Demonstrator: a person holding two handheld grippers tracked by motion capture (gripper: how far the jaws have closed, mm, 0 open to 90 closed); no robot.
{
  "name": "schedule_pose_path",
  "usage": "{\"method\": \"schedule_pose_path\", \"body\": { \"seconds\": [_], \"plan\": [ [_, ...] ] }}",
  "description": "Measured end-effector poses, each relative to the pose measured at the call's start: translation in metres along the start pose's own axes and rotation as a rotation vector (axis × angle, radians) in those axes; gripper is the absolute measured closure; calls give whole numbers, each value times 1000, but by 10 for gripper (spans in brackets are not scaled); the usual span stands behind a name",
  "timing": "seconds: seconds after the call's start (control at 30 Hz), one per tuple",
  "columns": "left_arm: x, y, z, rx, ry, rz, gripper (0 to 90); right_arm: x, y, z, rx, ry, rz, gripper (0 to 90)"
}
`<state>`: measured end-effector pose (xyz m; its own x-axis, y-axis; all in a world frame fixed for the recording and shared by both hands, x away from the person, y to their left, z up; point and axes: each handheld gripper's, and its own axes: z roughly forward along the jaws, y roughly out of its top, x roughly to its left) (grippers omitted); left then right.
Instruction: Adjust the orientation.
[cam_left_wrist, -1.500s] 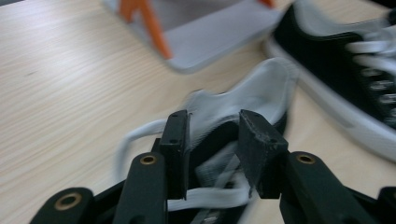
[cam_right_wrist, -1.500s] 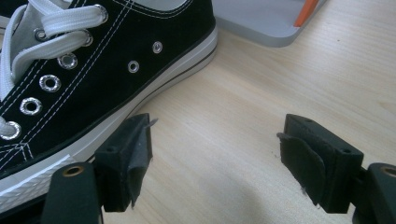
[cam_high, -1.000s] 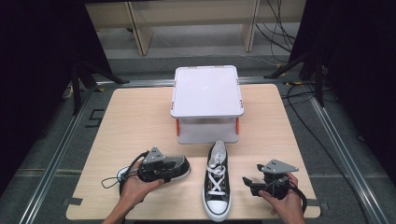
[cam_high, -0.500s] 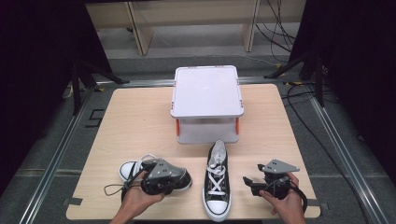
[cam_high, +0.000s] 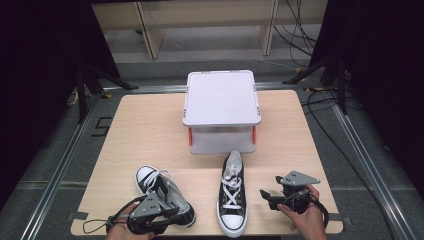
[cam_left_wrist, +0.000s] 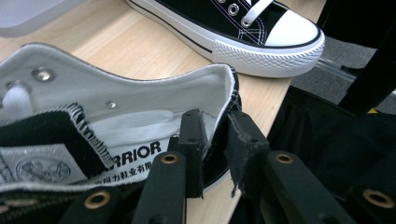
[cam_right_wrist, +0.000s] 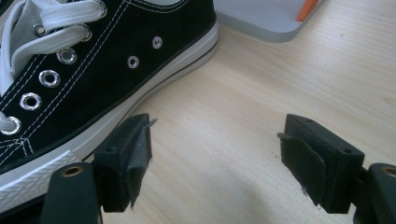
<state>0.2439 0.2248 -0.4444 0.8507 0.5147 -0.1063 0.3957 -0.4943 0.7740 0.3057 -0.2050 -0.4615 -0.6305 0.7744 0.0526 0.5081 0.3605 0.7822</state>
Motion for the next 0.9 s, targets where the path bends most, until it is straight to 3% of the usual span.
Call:
{"method": "schedule_pose_path", "body": {
  "seconds": [0.17,0.2,0.23,0.4,0.43,0.57,0.6,0.67,0.7,0.73,0.77,0.83,0.9],
  "plan": [
    [0,-3,-4,5,-3,-1,727,1,0,0,-3,8,-2,257],
    [0,-4,-5,2,-14,-23,725,1,0,1,-4,3,-8,257],
    [1,-5,-6,0,-18,-11,725,1,0,1,-4,3,-8,257],
    [1,-7,-11,19,-26,-24,717,0,0,3,10,26,-3,257],
    [2,-9,-13,18,-34,-4,717,1,0,3,8,30,-1,257],
    [0,-13,-19,13,-38,-18,692,1,0,1,11,15,-3,257],
    [0,-13,-20,15,-27,7,683,1,0,2,9,50,-7,257],
    [-2,-13,-22,-2,-25,-20,635,2,1,2,18,57,4,257],
    [-2,-12,-26,-15,-13,-57,542,2,1,1,4,47,-6,257],
    [-2,-12,-26,-15,-13,-57,531,2,1,1,4,47,-6,257],
    [-1,-11,-28,-34,4,-58,509,1,0,3,-1,38,-29,257],
    [1,-11,-33,-48,33,-81,495,1,0,3,7,37,-10,257],
    [5,-9,-38,-78,91,-93,455,1,0,1,-5,14,-9,257]
  ]
}}
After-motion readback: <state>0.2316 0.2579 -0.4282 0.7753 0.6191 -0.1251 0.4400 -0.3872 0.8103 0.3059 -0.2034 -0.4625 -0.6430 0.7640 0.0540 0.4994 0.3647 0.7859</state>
